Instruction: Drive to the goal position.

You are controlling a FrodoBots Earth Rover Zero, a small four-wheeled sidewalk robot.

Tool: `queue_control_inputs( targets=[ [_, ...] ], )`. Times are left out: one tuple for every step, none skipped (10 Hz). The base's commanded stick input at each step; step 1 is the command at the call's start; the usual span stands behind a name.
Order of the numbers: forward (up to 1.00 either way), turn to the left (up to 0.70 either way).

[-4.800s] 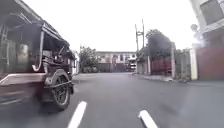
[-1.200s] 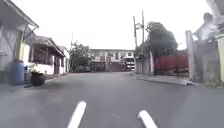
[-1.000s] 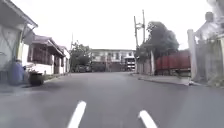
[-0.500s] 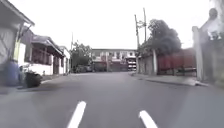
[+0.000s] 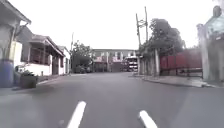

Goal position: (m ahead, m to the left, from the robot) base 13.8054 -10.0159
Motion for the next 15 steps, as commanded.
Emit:
queue_control_inputs(
  targets=[
    [0.70, 0.00],
    [0.70, 0.00],
    [0.70, 0.00],
    [0.70, 0.00],
    [0.70, 0.00],
    [0.70, 0.00],
    [0.70, 0.00],
    [0.70, 0.00],
    [0.70, 0.00],
    [0.70, 0.00],
    [0.70, 0.00],
    [0.70, 0.00],
    [0.70, 0.00],
    [0.70, 0.00],
    [0.70, 0.00]
  ],
)
